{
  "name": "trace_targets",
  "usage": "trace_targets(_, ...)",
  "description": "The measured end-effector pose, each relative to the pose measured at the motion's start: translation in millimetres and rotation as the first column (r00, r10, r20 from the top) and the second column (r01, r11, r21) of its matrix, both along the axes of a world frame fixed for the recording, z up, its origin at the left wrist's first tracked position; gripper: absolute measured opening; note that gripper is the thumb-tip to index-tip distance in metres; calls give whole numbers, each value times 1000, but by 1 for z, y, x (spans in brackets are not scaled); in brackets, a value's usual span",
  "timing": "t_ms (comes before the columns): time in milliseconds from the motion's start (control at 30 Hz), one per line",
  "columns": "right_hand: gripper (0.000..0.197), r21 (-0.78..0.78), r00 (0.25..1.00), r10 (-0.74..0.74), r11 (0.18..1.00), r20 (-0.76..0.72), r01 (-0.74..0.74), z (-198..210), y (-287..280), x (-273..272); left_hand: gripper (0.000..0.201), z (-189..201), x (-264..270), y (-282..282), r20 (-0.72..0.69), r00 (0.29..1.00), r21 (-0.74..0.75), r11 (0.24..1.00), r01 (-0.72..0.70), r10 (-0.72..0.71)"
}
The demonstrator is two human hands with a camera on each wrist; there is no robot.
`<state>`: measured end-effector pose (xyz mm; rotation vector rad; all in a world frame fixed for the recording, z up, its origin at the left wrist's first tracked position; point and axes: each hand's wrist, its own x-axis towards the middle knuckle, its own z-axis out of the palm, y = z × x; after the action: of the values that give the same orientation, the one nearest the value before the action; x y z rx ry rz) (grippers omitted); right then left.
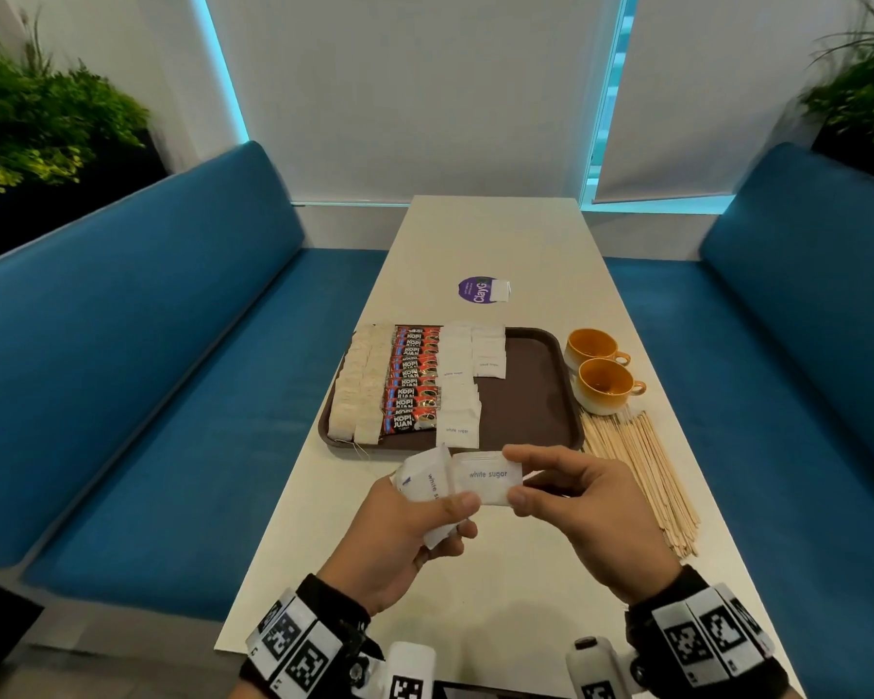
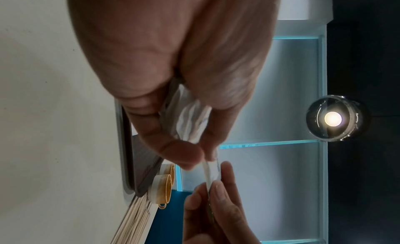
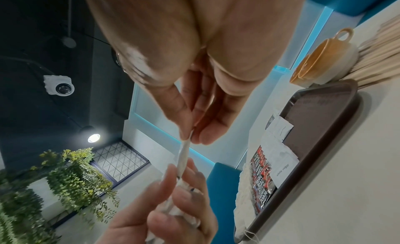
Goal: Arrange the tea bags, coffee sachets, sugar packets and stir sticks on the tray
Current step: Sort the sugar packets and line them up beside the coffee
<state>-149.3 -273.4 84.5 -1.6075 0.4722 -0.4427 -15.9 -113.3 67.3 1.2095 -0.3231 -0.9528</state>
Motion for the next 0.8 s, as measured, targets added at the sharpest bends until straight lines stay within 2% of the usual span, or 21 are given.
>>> trace_targets(100, 34, 7, 1000, -16, 1000, 15, 16, -2, -2, -1, 33, -2, 0, -1, 18, 1000, 13, 1000, 7, -7)
trace_targets(300, 25, 88, 995, -29, 996, 95, 20, -8, -1, 2, 32, -4, 2, -7, -25, 997, 0, 998, -67, 67)
trace_targets(600, 30, 131, 994, -34, 991, 99, 21, -16, -8, 10, 31, -11, 8, -6, 20, 996, 39, 995, -93, 92)
trace_targets(800, 28, 82, 999, -10, 997, 42, 6, -20, -13, 18, 27, -8, 16, -16, 10, 994, 80, 991, -109, 108)
